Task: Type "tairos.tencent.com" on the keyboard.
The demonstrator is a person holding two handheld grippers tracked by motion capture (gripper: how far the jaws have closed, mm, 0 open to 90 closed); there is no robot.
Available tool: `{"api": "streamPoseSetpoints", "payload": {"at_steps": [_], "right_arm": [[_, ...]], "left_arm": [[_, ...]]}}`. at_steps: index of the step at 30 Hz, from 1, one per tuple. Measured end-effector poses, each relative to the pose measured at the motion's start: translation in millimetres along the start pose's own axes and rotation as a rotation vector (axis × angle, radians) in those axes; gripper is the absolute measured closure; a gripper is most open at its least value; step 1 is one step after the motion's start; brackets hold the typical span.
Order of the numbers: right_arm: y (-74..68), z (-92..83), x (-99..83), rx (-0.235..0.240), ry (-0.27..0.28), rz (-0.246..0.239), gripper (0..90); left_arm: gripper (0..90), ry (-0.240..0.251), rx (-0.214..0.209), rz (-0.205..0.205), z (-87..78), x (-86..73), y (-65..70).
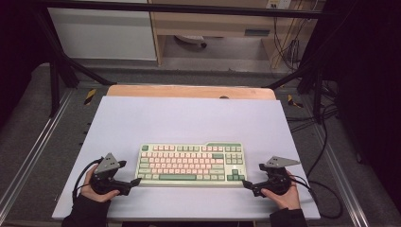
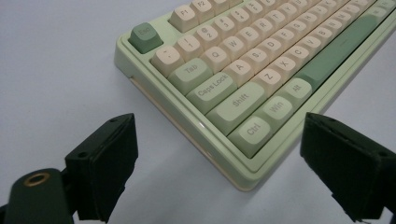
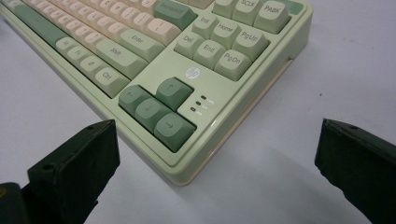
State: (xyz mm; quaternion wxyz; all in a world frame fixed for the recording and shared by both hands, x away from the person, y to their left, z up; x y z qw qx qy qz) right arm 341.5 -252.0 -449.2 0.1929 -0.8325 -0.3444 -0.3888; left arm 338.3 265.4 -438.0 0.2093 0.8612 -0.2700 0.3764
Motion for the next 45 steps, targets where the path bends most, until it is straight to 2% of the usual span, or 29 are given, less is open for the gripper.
{"api": "streamPoseSetpoints", "payload": {"at_steps": [9, 15, 24, 39, 45], "right_arm": [[0.0, -0.6, 0.2, -0.002, 0.003, 0.002, 0.5], [0.0, -0.7, 0.3, -0.001, 0.004, 0.003, 0.5], [-0.2, 0.3, 0.1, 0.0, -0.001, 0.002, 0.5], [-0.4, 0.6, 0.1, 0.002, -0.003, 0.002, 0.5], [-0.6, 1.0, -0.1, 0.004, -0.005, -0.001, 0.5]], "left_arm": [[14.3, 0.016, 0.01, -0.007, -1.2, 3.8, 3.3], [20.5, 0.038, 0.007, -0.012, -3.7, 9.8, 7.9], [36.0, 0.048, -0.001, -0.005, -1.1, 19.8, 18.1], [64.2, 0.01, -0.006, -0.025, 11.6, 32.6, 32.5], [71.1, -0.008, -0.01, -0.009, 18.8, 36.9, 38.6]]}}
Point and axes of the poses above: each handheld gripper's, and its own axes: z roughly forward along the jaws, x roughly out of its top, y roughly to its right, the point moved 1 cm from there along z, roughly forward along the jaws, and after that the axes turned 9 degrees about -z, right-handed, at the moved point
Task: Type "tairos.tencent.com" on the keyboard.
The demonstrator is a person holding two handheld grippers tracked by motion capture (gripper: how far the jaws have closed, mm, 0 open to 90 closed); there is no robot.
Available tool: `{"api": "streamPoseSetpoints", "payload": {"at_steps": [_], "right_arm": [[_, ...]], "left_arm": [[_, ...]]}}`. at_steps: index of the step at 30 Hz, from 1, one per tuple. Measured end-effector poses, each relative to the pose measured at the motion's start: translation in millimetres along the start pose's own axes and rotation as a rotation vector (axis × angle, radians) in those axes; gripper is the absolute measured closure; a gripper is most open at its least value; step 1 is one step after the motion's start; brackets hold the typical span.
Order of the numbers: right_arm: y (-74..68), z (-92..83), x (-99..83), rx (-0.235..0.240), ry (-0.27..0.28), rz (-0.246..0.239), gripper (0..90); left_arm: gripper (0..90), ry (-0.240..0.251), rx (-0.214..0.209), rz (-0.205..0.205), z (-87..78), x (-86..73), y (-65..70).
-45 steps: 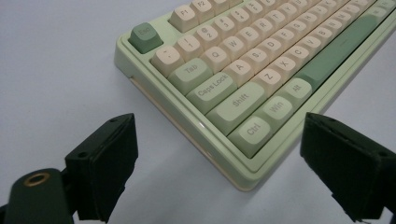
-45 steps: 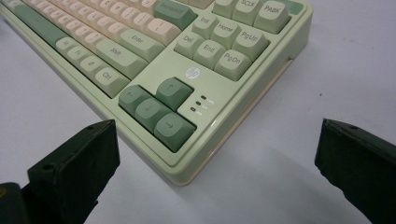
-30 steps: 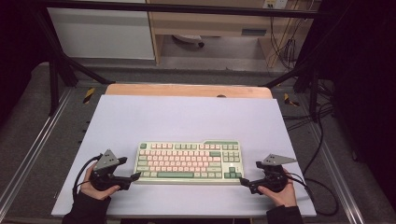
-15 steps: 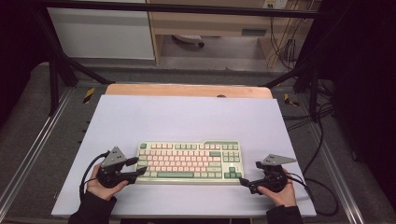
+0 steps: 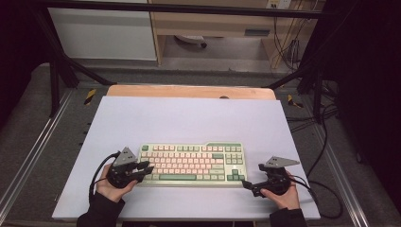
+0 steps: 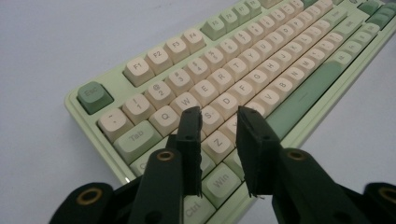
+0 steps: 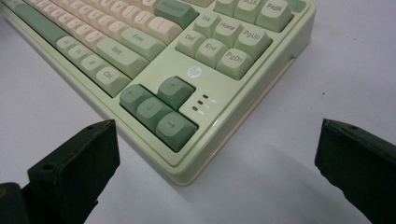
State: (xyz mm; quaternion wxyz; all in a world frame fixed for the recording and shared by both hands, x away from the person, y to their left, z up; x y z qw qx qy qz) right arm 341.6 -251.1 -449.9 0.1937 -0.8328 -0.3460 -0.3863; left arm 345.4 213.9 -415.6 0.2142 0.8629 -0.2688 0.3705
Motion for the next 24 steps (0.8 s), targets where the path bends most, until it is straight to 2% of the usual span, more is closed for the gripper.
{"api": "streamPoseSetpoints", "payload": {"at_steps": [15, 24], "right_arm": [[0.0, 0.6, -0.2, 0.0, 0.001, -0.005, 0.5], [0.1, 0.4, -0.1, 0.002, 0.0, -0.005, 0.5]], "left_arm": [[89.2, -0.015, -0.026, 0.025, 11.8, 12.2, 11.9], [89.8, -0.021, -0.027, 0.031, 22.2, 21.0, 17.9]]}}
Point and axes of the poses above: each handheld gripper's, and its own axes: z roughly forward along the jaws, x roughly out of its top, y roughly to its right, the point moved 1 cm from there along z, roughly forward along the jaws, and after that the axes turned 9 degrees about -z, right-handed, at the moved point
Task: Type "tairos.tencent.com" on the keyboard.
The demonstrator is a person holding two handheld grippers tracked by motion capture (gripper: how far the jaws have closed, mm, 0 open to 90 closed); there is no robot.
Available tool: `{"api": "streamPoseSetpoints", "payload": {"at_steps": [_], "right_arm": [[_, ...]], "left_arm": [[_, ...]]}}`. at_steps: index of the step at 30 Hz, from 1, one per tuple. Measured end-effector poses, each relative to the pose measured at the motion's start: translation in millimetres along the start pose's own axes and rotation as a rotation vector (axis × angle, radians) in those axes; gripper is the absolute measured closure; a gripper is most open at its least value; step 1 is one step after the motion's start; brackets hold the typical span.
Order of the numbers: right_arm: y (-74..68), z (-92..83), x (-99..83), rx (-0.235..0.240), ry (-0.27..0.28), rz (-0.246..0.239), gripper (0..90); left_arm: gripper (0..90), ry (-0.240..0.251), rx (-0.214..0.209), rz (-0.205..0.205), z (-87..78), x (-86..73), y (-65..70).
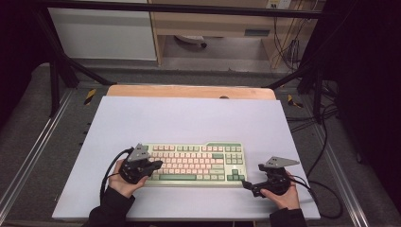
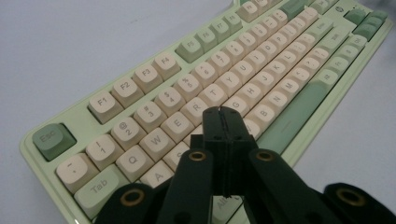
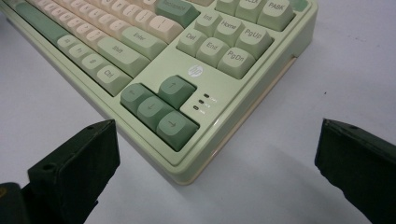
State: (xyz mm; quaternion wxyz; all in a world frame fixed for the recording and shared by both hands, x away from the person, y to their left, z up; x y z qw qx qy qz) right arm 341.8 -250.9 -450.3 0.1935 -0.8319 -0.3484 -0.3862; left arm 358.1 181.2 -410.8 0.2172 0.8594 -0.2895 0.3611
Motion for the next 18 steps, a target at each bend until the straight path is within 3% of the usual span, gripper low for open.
{"api": "streamPoseSetpoints", "payload": {"at_steps": [18], "right_arm": [[-0.4, 0.0, -0.2, 0.004, -0.004, 0.003, 0.5]], "left_arm": [[89.8, -0.014, 0.03, 0.021, 23.1, 24.2, 10.1]]}}
Point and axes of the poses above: each handheld gripper's, and its own axes: z roughly forward along the jaws, x roughly out of its top, y roughly to its right, the point moved 1 cm from there along z, roughly forward along the jaws, and after that the axes turned 9 degrees about -z, right-handed, at the moved point
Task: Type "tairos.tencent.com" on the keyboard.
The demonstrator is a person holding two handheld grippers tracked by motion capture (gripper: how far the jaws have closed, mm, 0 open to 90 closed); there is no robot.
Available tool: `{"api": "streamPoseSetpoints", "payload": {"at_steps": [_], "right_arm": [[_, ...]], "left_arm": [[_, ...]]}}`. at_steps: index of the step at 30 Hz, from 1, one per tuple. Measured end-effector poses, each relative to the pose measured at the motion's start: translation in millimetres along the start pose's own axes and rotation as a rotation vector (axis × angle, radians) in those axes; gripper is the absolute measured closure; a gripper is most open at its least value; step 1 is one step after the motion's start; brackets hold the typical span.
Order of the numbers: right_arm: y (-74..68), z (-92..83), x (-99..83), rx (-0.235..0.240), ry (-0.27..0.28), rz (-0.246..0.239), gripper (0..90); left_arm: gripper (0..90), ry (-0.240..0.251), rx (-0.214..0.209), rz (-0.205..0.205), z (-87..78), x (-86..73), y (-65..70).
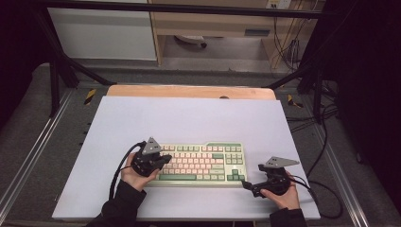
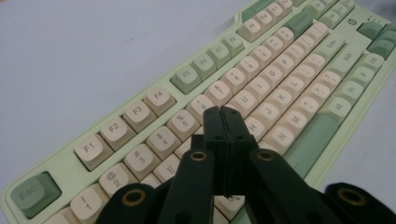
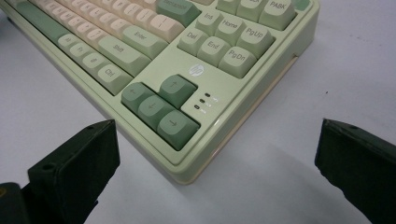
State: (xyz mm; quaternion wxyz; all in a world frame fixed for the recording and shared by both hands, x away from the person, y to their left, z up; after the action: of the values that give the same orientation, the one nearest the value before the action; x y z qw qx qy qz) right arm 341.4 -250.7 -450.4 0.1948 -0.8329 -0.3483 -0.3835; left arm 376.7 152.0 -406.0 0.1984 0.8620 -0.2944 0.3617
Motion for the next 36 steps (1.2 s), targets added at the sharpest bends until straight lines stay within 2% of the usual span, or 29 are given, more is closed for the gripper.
{"api": "streamPoseSetpoints", "payload": {"at_steps": [9, 18, 36], "right_arm": [[-0.2, 0.1, 0.0, 0.001, -0.003, 0.003, 0.5], [-0.3, -0.2, -0.2, 0.002, 0.001, 0.0, 0.5], [-0.2, -0.3, -0.3, 0.001, 0.0, -0.002, 0.5]], "left_arm": [[89.9, -0.007, 0.024, -0.01, 14.6, 5.4, 0.4], [89.9, -0.029, 0.035, -0.004, 26.9, 1.1, 1.1], [89.9, -0.033, 0.037, 0.014, 34.8, -4.9, 2.1]]}}
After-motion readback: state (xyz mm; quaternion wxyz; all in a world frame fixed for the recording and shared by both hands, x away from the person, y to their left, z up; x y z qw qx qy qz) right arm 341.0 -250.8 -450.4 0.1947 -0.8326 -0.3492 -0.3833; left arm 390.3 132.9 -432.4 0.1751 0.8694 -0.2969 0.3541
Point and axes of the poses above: each handheld gripper's, and its own axes: z roughly forward along the jaws, x roughly out of its top, y roughly to its right, the point moved 1 cm from there along z, roughly forward along the jaws, and after that the axes turned 9 degrees about -z, right-handed, at the moved point
